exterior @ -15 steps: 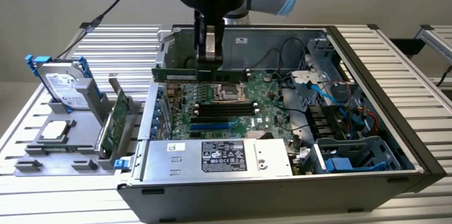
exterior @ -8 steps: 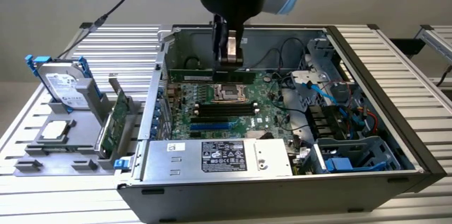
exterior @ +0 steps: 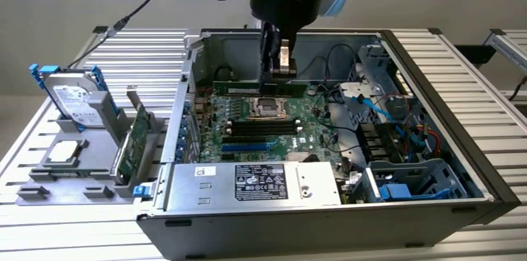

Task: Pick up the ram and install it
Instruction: 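Pick up the ram and move it above insertion slot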

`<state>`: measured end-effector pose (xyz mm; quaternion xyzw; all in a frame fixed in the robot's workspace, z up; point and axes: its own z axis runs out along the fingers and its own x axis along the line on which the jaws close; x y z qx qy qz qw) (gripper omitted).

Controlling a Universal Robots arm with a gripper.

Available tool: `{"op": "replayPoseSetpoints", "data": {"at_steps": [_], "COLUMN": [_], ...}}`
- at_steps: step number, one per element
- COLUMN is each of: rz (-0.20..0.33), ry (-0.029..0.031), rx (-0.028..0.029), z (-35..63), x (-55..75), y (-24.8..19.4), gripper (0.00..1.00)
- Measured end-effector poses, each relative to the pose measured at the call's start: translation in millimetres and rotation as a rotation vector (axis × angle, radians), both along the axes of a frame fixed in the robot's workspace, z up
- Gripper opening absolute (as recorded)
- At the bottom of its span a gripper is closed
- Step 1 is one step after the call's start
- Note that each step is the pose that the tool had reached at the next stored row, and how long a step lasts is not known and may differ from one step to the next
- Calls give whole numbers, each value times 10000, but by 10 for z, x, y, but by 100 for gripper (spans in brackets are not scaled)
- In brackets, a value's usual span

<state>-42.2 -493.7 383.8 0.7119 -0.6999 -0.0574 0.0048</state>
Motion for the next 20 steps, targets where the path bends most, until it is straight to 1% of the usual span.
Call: {"op": "replayPoseSetpoints", "data": {"at_steps": [10,16,18,20], "rz": [61,140,188,243], "ry": [0,0,1,1], "rx": [-1,-4,-29,-79], "z": [-181,-291,-327,-360], "x": [135,171,172,172], "y": [212,344,381,413], "gripper": [13,13,13,13]}}
